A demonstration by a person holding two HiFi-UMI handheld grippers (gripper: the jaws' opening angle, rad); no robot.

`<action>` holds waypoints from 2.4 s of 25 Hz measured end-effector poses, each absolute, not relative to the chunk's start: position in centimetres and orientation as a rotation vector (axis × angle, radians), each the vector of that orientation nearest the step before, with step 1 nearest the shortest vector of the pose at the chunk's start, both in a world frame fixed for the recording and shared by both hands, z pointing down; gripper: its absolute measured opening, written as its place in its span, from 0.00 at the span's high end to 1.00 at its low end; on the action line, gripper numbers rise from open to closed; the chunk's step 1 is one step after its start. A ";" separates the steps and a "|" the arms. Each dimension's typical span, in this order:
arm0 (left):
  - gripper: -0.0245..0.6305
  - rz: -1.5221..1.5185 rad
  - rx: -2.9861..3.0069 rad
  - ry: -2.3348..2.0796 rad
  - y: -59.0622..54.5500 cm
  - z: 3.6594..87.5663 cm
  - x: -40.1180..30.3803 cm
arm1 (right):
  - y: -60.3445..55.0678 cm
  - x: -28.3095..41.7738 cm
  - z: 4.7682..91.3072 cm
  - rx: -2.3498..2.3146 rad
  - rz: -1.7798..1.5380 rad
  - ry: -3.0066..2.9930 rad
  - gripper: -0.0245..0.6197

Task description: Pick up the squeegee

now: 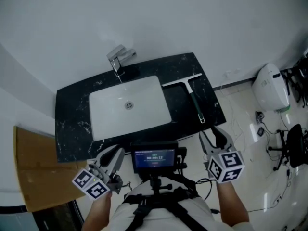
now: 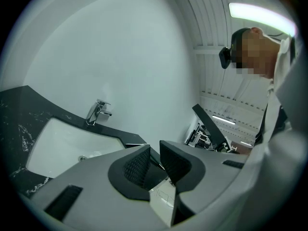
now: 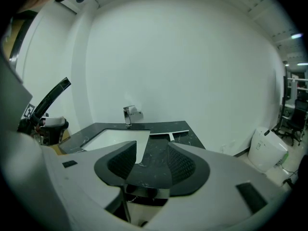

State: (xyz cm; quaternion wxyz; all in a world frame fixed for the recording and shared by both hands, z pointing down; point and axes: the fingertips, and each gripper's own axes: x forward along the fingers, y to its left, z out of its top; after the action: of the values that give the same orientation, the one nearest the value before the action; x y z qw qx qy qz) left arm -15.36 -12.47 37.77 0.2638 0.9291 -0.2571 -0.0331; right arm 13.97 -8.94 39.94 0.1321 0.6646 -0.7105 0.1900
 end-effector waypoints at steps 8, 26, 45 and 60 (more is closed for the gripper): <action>0.88 -0.119 2.549 -0.647 -13.4 36.4 -16.0 | -9.0 13.8 38.4 1.941 0.578 -2.057 0.65; 0.88 -0.168 2.548 -0.709 -14.2 35.7 -14.7 | -10.5 16.6 34.1 1.949 0.450 -2.103 0.65; 0.88 -0.140 2.550 -0.652 -14.7 35.3 -12.6 | -12.3 16.9 35.2 1.939 0.534 -2.130 0.65; 0.88 -0.142 2.541 -0.581 -15.1 36.7 -14.1 | -10.9 13.3 36.8 1.855 0.513 -2.138 0.65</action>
State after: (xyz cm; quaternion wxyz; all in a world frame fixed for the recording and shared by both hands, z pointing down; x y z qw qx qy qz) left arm -14.13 -15.07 36.68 0.2625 0.9393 -0.2147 -0.0524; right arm 13.27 -10.93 36.80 0.1322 0.6392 -0.7366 0.1768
